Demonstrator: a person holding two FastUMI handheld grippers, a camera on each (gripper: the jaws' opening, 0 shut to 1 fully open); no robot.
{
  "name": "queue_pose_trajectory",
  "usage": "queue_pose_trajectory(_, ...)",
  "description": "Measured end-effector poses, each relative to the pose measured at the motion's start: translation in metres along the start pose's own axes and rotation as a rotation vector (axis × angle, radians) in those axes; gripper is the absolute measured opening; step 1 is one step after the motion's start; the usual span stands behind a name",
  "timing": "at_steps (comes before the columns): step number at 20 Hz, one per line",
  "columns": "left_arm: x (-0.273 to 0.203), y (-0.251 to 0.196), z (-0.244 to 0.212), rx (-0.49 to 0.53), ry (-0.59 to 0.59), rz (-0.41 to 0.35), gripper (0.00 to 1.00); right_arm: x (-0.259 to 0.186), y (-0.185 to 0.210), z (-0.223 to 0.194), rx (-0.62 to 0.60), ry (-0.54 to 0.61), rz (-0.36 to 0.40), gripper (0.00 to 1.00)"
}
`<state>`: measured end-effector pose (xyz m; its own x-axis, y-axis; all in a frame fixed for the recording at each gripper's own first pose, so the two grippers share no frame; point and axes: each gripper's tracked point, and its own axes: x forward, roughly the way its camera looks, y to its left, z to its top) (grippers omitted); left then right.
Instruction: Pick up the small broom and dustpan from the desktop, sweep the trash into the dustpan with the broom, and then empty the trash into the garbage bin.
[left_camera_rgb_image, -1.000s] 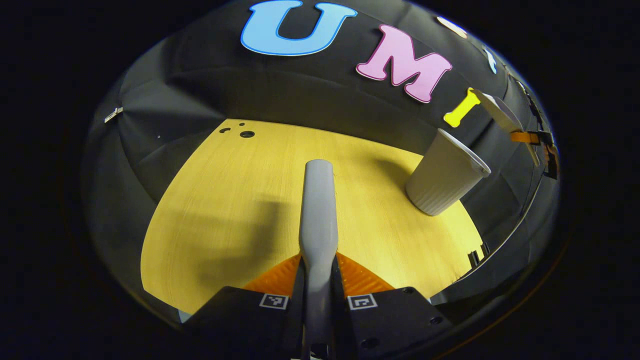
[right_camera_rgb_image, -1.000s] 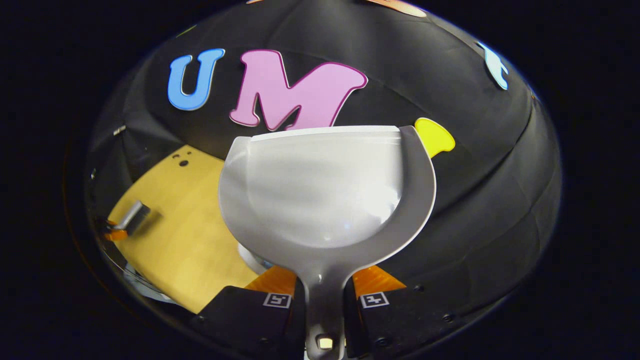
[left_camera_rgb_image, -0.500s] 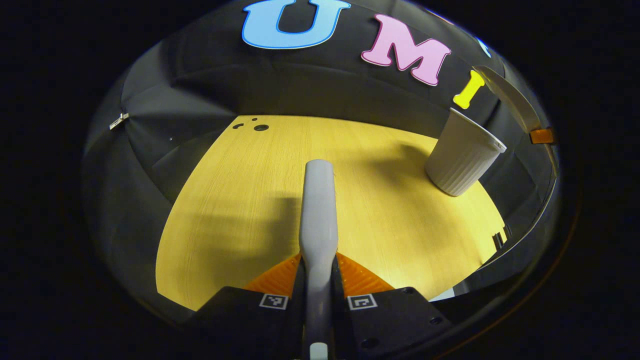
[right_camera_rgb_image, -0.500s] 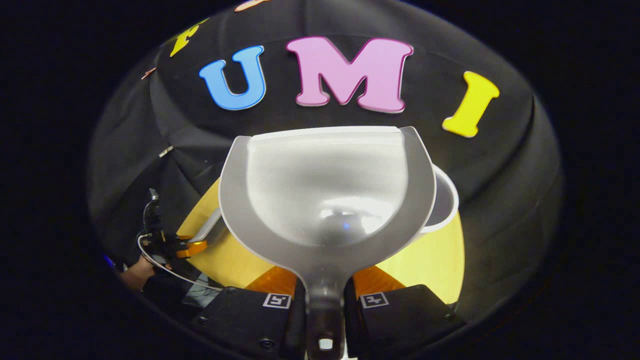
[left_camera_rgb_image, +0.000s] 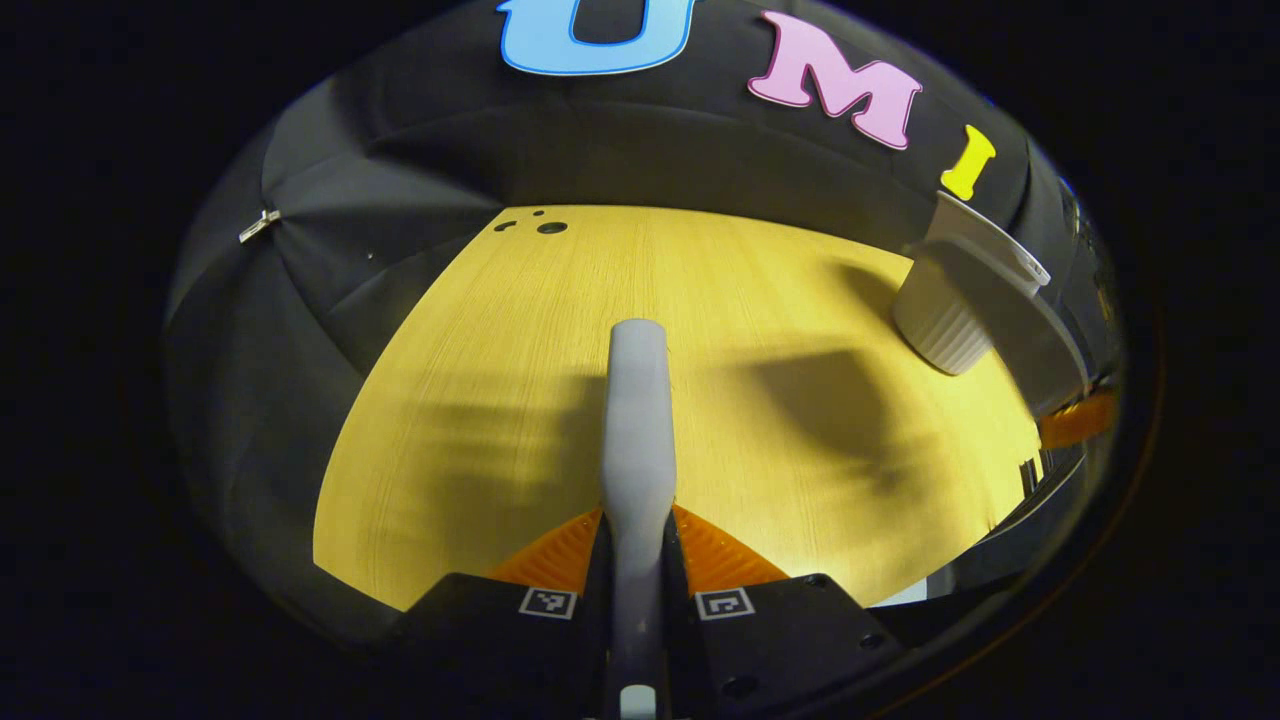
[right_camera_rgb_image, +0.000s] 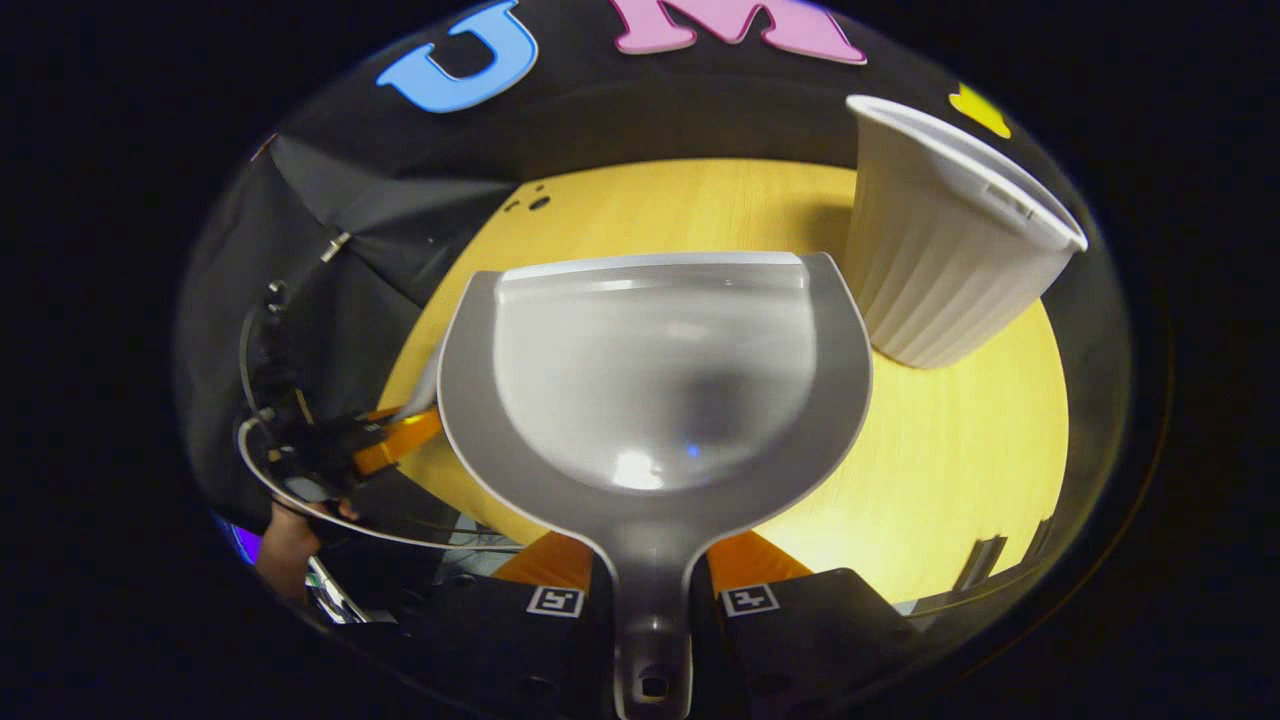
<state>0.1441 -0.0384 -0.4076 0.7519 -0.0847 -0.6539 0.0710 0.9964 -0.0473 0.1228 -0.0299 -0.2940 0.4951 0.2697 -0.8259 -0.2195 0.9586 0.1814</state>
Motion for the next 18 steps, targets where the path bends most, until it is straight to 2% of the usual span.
queue_pose_trajectory(2, 0.004, 0.002, -0.001, 0.014, 0.013, 0.029, 0.29, 0.034, -0.007, -0.011, 0.008, 0.03, -0.053, 0.35)
queue_pose_trajectory(4, 0.008, 0.001, 0.001, 0.015, 0.027, 0.046, 0.32, 0.056, -0.01, -0.019, 0.053, 0.061, -0.062, 0.35)
queue_pose_trajectory(5, 0.009, 0.0, 0.001, 0.012, 0.034, 0.051, 0.29, 0.063, -0.012, -0.022, 0.068, 0.076, -0.062, 0.35)
queue_pose_trajectory(8, 0.017, -0.006, 0.006, 0.019, 0.064, 0.052, 0.29, 0.079, -0.017, -0.034, 0.073, 0.099, -0.079, 0.35)
queue_pose_trajectory(9, 0.025, -0.006, 0.006, 0.019, 0.081, 0.055, 0.29, 0.084, -0.015, -0.034, 0.077, 0.108, -0.079, 0.27)
queue_pose_trajectory(10, 0.029, -0.007, 0.006, 0.021, 0.091, 0.059, 0.29, 0.085, -0.012, -0.036, 0.073, 0.096, -0.085, 0.44)
queue_pose_trajectory(11, 0.032, -0.006, 0.006, 0.022, 0.106, 0.067, 0.29, 0.086, -0.011, -0.036, 0.075, 0.092, -0.085, 0.36)
queue_pose_trajectory(12, 0.036, -0.006, 0.005, 0.021, 0.122, 0.077, 0.29, 0.088, -0.008, -0.04, 0.092, 0.099, -0.067, 0.36)
queue_pose_trajectory(13, 0.04, -0.006, 0.006, 0.017, 0.13, 0.076, 0.33, 0.087, -0.004, -0.042, 0.115, 0.107, -0.041, 0.38)
queue_pose_trajectory(14, 0.043, -0.008, 0.007, 0.012, 0.141, 0.076, 0.3, 0.089, -0.004, -0.042, 0.134, 0.117, -0.03, 0.4)
queue_pose_trajectory(15, 0.045, -0.008, 0.009, 0.011, 0.15, 0.078, 0.27, 0.091, -0.003, -0.041, 0.147, 0.12, -0.021, 0.56)
queue_pose_trajectory(16, 0.047, -0.008, 0.011, 0.016, 0.159, 0.077, 0.33, 0.093, 0.002, -0.036, 0.152, 0.119, -0.01, 0.43)
queue_pose_trajectory(17, 0.047, -0.009, 0.006, 0.022, 0.173, 0.075, 0.27, 0.093, 0.004, -0.037, 0.151, 0.119, -0.004, 0.5)
queue_pose_trajectory(18, 0.05, -0.009, 0.006, 0.026, 0.183, 0.074, 0.31, 0.094, 0.006, -0.036, 0.146, 0.115, -0.002, 0.54)
